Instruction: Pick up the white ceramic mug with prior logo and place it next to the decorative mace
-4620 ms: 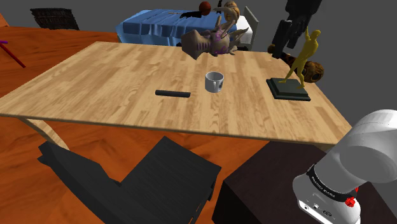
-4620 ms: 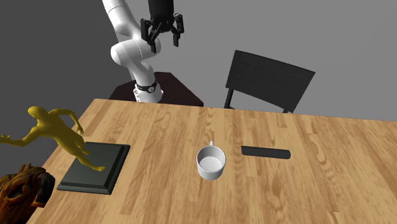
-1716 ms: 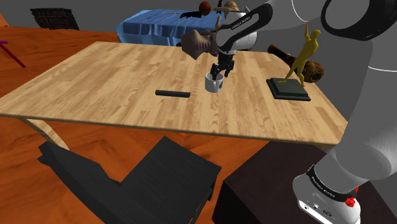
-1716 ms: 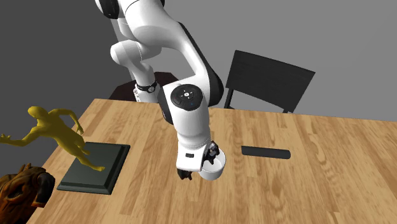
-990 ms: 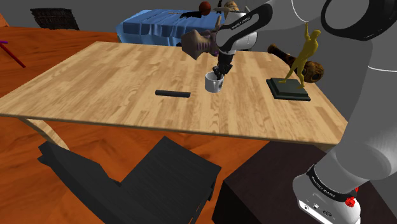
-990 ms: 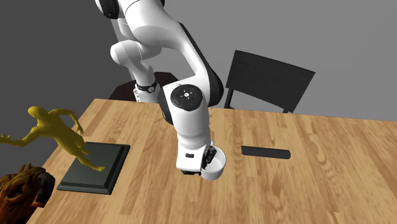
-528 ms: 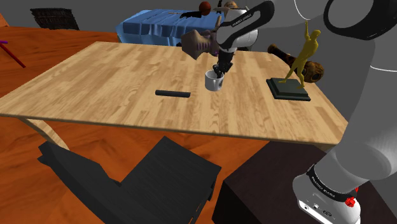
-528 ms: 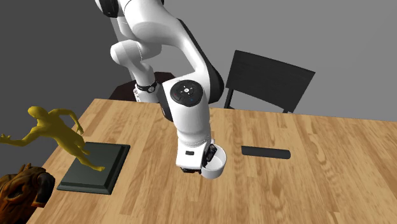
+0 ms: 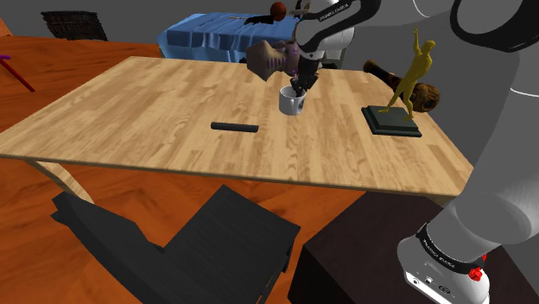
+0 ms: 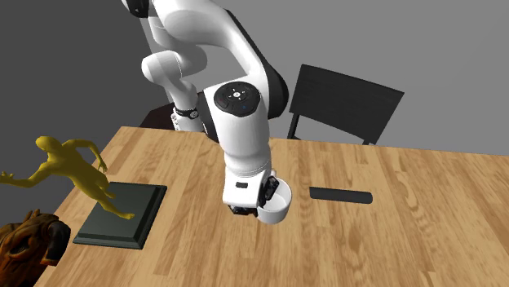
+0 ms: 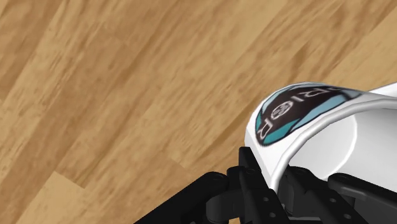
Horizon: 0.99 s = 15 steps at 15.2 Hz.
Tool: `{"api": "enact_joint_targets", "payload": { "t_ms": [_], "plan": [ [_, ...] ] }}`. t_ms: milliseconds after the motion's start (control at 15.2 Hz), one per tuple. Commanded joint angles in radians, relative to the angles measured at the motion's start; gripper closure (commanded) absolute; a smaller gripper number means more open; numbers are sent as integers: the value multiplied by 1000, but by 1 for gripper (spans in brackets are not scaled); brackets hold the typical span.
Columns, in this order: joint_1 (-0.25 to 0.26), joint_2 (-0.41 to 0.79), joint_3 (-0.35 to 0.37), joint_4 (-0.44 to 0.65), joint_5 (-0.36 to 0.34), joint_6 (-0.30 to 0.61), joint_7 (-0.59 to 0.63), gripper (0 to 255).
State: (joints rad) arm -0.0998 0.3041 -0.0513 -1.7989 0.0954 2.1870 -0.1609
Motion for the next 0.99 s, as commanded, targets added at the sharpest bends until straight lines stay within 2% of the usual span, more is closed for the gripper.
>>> {"api": "enact_joint_targets", "payload": {
  "t_ms": [0, 924],
  "plan": [
    [1, -9, 0, 17, -2, -26, 3, 255],
    [1, -59, -3, 139, -12, -197, 18, 255]
  ]
}}
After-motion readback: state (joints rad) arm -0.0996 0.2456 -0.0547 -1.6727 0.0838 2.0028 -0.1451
